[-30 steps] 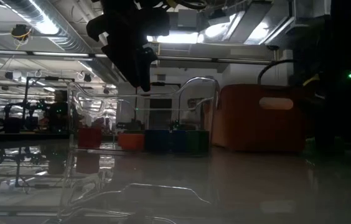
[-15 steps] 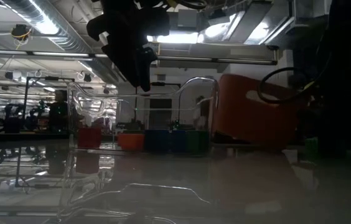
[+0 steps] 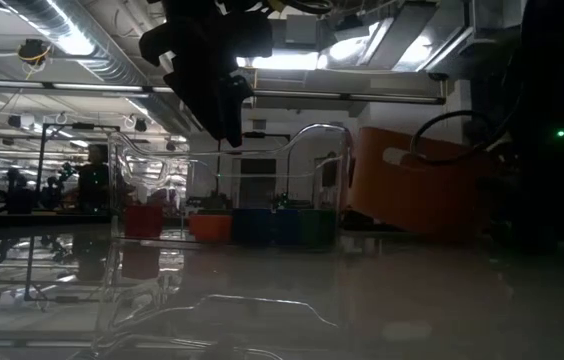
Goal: Sort blocks by size
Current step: Put the big green game piece into the orange bin
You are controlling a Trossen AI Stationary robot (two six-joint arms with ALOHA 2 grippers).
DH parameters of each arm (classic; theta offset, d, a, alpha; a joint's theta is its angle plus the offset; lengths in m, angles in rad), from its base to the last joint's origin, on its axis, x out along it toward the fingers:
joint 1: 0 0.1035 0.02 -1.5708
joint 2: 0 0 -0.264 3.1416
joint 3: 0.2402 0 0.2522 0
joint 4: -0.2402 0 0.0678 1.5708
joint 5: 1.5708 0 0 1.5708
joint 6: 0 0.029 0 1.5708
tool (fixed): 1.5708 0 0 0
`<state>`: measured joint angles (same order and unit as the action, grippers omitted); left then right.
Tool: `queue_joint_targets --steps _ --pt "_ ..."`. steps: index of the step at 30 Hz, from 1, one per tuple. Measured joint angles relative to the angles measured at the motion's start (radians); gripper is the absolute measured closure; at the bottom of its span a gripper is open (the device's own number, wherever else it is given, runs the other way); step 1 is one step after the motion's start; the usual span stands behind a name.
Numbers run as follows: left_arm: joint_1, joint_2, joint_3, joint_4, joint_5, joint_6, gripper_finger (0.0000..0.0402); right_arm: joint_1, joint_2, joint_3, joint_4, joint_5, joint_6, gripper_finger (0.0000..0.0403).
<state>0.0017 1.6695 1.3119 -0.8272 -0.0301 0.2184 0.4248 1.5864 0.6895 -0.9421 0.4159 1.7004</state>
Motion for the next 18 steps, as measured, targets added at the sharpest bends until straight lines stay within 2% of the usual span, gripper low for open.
queue_joint_targets --steps 6,11,18 --pt "0.000 0.000 0.000 0.001 0.000 0.001 0.0176 0.000 -0.007 0.018 -0.017 -0.042 -0.006 0.0162" --pt "0.000 0.000 0.000 0.001 0.000 0.001 0.0176 0.001 -0.006 0.040 -0.033 -0.091 -0.063 0.0222" --pt "0.000 0.000 0.000 0.001 0.000 0.001 0.0176 0.001 -0.006 0.041 -0.032 -0.099 -0.068 0.0305"
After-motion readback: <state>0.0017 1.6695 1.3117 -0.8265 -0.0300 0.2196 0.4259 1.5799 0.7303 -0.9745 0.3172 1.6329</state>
